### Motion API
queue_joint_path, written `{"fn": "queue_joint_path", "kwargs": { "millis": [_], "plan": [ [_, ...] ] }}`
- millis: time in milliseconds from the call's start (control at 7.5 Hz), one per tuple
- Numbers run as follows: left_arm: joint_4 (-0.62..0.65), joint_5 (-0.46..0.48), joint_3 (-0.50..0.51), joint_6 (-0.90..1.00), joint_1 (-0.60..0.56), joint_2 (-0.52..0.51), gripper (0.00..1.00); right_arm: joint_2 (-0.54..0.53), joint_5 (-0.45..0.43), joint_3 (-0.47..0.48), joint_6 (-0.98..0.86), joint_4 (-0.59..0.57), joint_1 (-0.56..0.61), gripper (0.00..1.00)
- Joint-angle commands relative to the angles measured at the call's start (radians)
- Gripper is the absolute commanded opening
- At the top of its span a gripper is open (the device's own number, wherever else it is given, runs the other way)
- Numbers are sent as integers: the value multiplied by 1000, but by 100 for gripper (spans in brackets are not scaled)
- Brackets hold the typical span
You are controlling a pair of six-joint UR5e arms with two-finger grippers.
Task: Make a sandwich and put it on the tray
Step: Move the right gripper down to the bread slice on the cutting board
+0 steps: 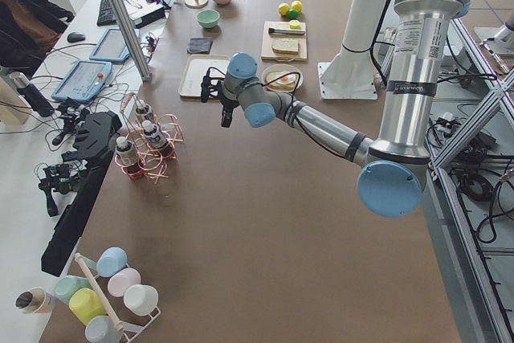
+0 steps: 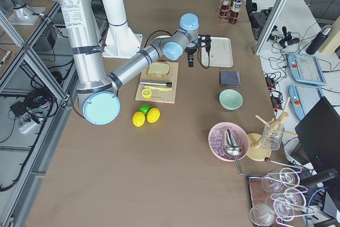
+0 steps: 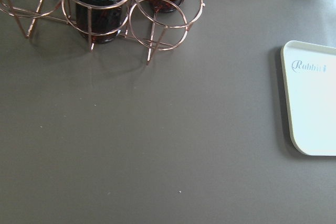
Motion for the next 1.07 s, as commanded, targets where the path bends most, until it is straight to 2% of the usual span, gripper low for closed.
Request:
{"fn": "queue_joint_path", "kwargs": {
  "millis": [0, 267, 400, 533, 667, 933],
  "plan": [
    [2, 101, -2, -59, 88, -37, 98, -31, -124, 53, 178, 93, -177, 100],
    [2, 168, 0, -60, 133, -39, 98, -80, -144, 83, 220, 106, -266, 99],
    [2, 169, 0, -62, 134, -37, 98, -138, -184, 83, 260, 192, -312, 99],
    [2, 169, 1, -62, 136, -36, 98, -225, -252, 81, 287, 321, -367, 99],
    [2, 169, 1, -63, 136, -36, 98, -249, -288, 78, 297, 339, -409, 99],
    [3, 169, 1, -63, 136, -36, 98, -243, -427, 48, 344, 343, -521, 99]
  ]
}}
